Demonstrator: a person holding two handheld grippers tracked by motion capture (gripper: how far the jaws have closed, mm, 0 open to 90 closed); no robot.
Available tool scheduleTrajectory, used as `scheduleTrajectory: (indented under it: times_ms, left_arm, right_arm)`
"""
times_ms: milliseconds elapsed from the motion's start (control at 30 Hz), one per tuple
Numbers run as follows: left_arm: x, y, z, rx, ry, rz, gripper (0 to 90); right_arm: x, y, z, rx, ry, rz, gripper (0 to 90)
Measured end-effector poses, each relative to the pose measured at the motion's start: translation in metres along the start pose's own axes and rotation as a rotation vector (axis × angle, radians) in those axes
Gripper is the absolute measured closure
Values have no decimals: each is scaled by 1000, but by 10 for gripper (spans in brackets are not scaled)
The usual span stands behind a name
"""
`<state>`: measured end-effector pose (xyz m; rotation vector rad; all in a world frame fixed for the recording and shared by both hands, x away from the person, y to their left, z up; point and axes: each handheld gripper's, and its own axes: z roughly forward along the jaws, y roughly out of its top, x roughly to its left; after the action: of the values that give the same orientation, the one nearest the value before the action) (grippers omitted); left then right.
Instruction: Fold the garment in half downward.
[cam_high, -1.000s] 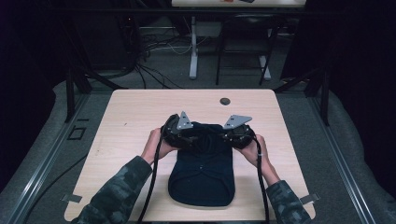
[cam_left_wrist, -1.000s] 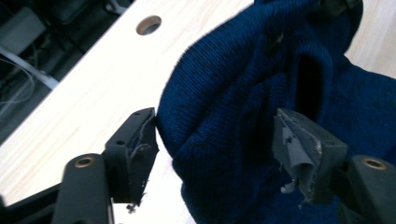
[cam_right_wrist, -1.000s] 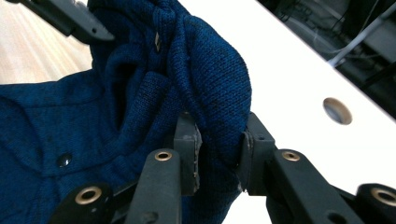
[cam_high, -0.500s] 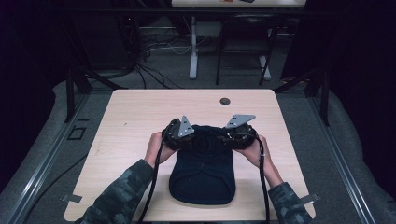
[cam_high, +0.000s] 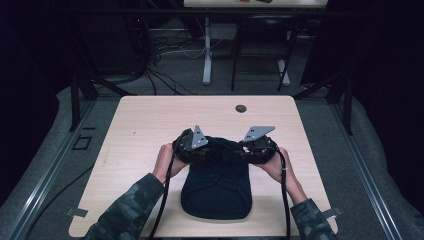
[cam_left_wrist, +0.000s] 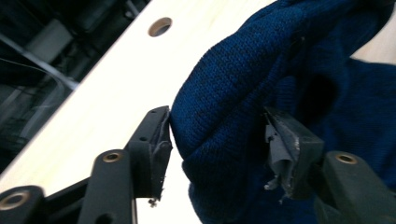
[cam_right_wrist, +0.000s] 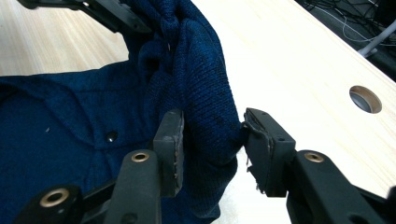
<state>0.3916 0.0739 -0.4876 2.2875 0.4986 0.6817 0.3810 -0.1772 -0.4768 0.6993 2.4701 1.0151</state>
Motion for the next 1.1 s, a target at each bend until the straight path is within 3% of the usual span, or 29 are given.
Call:
scheduleTrajectory:
  times_ms: [100,467,667,1100]
  left_arm:
    - [1,-1,-4,0,-25,-7,432]
    - [0,-14,-11,-50,-110,-50,582]
    - [-7,-15,-16,-47,-114,-25,616]
    - [-16,-24,-21,-64,-144,-32,644]
  right_arm:
    - [1,-1,-1,1,2,1,590]
    - [8,-10,-4,-13,14,2,610]
    - [14,-13,-7,-6,14,-10,608]
    - [25,-20,-8,15,34,-12,605]
